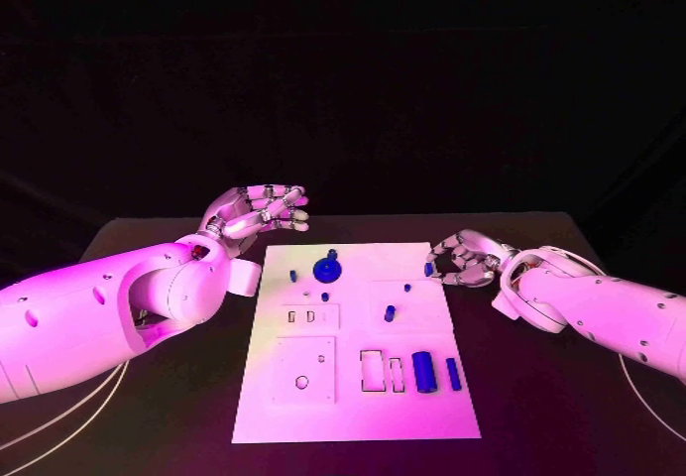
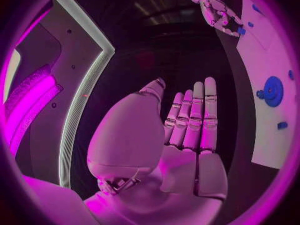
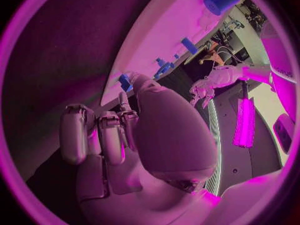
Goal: Assemble the parts on the task board
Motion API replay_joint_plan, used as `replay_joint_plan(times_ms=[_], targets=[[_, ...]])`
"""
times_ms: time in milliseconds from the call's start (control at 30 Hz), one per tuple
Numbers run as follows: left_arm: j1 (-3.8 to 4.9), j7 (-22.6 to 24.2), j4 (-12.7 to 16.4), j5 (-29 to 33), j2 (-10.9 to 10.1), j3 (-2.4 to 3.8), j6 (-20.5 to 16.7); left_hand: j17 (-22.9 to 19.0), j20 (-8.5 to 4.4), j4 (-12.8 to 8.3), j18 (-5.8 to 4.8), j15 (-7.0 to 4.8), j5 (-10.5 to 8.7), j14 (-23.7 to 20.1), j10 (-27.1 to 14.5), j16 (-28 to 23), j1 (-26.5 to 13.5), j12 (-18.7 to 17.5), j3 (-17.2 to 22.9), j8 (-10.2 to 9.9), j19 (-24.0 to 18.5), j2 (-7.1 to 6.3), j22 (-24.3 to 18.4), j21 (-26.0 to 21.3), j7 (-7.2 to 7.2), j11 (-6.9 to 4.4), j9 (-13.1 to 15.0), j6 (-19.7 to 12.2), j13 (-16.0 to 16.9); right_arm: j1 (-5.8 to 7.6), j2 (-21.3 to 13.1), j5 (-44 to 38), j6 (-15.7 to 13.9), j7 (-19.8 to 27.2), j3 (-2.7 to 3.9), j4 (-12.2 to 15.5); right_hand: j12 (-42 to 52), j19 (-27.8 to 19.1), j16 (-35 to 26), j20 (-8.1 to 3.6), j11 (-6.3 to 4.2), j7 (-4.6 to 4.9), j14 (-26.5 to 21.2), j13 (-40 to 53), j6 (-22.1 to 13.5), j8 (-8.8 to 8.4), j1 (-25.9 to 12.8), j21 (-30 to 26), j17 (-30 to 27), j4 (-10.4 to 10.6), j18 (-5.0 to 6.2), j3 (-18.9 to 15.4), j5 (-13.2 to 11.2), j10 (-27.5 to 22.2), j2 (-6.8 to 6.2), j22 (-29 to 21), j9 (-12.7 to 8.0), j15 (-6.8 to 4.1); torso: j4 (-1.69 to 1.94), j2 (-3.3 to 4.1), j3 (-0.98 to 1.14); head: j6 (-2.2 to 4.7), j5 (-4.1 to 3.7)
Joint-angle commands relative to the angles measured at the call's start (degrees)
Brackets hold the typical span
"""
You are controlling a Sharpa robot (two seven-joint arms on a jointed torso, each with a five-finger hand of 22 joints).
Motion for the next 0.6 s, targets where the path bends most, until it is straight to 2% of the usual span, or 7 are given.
replay_joint_plan(times_ms=[33,267,367,600], targets=[[0.05,0.45,0.07,-0.18,0.15,0.03,1.02,0.07,0.0,-0.03,0.63,0.09,-0.34,-0.48,-0.42,-0.34,-0.05,-0.28,0.16,-0.35,-0.42,-0.43,0.05,0.33,1.56,0.04,0.06,-0.52,-0.05,-0.07,0.32,0.25,1.92,0.69,-0.03,-0.08,0.33,0.33,0.14,-0.14,-0.24,-0.25,5.79,8.57,0.99,0.57,0.02,0.21,14.71,-0.01,-0.16,0.96,0.26,0.66,0.36,6.08,0.12,-0.28,-0.08,-0.05,0.02,-0.11,0.11],[0.05,0.41,0.05,-0.18,0.19,0.03,1.02,0.16,0.02,-0.05,0.65,0.08,-0.33,-0.44,-0.41,-0.43,-0.01,-0.26,0.18,-0.35,-0.48,-0.43,0.07,0.41,1.54,0.03,0.1,-0.51,-0.05,-0.09,0.84,0.25,1.51,0.33,-0.04,-0.39,0.66,0.49,0.16,-0.42,-0.59,-0.63,5.82,8.99,2.04,1.0,-0.09,0.44,14.81,-0.02,-0.22,2.35,0.08,1.11,0.8,6.34,0.15,-0.59,0.0,-0.05,0.03,0.12,0.19],[0.06,0.38,0.05,-0.18,0.19,0.02,1.02,0.16,0.02,-0.05,0.65,0.08,-0.33,-0.44,-0.41,-0.43,-0.01,-0.26,0.18,-0.35,-0.48,-0.43,0.07,0.41,1.54,0.03,0.1,-0.51,-0.05,-0.09,1.01,0.25,1.26,0.14,-0.04,-0.52,0.7,0.54,0.16,-0.63,-0.8,-0.84,5.82,9.05,2.47,1.13,-0.12,0.46,14.81,-0.2,-0.23,3.6,-1.01,1.2,1.03,6.42,0.09,-0.8,0.02,-0.03,0.02,0.21,0.2],[0.06,0.31,0.07,-0.18,0.16,0.02,1.01,0.16,0.02,-0.05,0.65,0.08,-0.33,-0.44,-0.41,-0.43,-0.01,-0.26,0.18,-0.35,-0.48,-0.43,0.07,0.41,1.54,0.03,0.1,-0.51,-0.05,-0.09,1.23,0.22,0.83,-0.26,-0.04,-0.79,0.76,0.59,0.17,-0.74,-0.89,-0.94,5.82,9.13,2.72,1.2,-0.17,0.52,14.83,-0.37,-0.26,4.71,-1.51,1.3,1.32,6.52,0.04,-0.9,-0.01,-0.02,0.03,0.1,0.2]])
